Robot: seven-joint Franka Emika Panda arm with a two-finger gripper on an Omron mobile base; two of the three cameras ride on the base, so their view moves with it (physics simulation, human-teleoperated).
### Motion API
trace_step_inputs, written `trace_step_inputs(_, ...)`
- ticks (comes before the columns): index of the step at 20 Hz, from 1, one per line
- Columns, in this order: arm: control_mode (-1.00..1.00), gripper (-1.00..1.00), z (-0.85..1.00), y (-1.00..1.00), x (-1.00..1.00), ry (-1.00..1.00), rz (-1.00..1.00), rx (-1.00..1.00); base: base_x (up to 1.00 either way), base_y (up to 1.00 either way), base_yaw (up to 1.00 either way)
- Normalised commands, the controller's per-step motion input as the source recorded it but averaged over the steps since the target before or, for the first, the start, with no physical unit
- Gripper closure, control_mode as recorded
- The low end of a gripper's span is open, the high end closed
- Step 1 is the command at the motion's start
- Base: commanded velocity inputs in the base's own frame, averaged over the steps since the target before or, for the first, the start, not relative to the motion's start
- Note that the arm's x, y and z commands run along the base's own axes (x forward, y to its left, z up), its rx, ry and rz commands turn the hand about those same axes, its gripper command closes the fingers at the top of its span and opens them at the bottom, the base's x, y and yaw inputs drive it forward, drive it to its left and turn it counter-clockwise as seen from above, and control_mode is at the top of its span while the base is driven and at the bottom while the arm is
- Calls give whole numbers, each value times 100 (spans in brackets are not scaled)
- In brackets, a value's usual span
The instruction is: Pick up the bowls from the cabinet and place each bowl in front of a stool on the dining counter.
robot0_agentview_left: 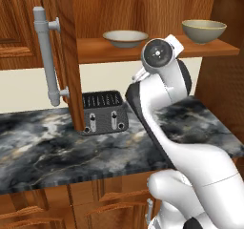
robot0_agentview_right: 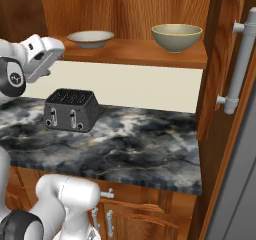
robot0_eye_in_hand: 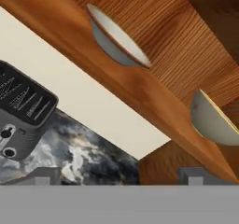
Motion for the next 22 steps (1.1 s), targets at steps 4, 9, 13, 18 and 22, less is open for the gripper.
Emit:
trace_step_inputs(4,-100,-100,83,21,-5,-10,1,-44,0,0,0)
trace_step_inputs(9,-100,-100,14,13,2,0,0,-16,0,0,0)
trace_step_inputs(13,-100,-100,-4,0,12,5,0,0,0,0,0)
trace_step_inputs(18,-100,-100,-3,6,31,5,0,-1,0,0,0)
trace_step_inputs(22,-100,-100,-13,16,59,4,1,0,0,0,0)
